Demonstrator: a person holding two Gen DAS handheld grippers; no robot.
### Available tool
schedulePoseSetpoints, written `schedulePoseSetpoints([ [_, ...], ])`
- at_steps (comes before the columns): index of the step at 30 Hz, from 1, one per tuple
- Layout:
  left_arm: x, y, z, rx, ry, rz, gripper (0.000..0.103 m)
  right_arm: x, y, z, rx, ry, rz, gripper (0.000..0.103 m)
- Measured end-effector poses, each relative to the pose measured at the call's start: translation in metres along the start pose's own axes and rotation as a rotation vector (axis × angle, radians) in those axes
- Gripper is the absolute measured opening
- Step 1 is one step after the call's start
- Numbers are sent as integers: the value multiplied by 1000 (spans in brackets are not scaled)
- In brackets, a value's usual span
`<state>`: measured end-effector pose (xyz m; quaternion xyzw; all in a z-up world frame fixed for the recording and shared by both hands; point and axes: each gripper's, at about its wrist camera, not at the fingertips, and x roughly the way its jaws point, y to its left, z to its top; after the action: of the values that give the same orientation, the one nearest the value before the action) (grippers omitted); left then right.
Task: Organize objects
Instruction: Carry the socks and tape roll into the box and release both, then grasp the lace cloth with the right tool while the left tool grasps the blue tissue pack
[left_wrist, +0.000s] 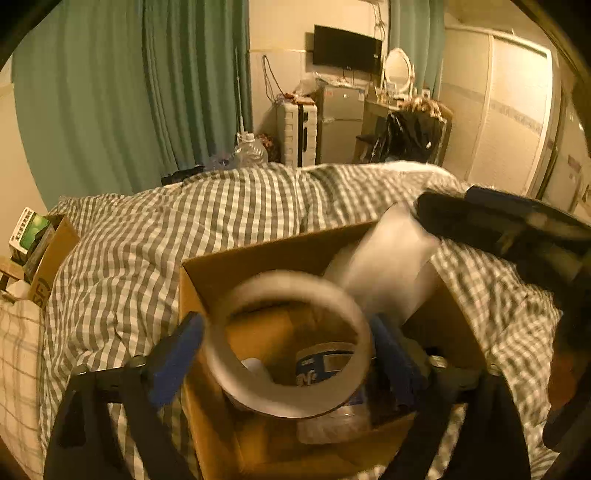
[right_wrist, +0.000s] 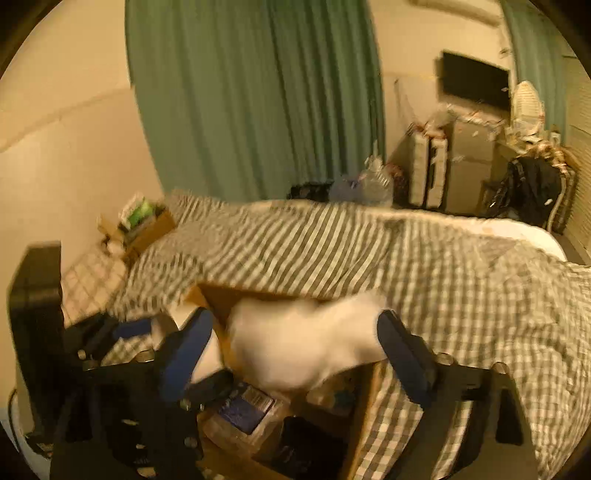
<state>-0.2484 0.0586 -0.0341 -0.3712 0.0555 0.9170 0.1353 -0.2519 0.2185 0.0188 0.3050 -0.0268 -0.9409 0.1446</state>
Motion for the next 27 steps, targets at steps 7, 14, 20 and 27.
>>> schedulePoseSetpoints([
  [7,-69,-9,12,20,-62,53,103,-89,8,34,-10,-88,-65,93],
  [14,-154,-1,9,-5,-107,94,103,-177,42,32,-90,-132,-166,93],
  [20,-207,17,-23,-49,-105,119,103,-218,75,-9,-140,-112,-187,93],
  [27,-215,36,-79,-55,-91,232,103,-207,96,-75,-119,-29,-161,93],
])
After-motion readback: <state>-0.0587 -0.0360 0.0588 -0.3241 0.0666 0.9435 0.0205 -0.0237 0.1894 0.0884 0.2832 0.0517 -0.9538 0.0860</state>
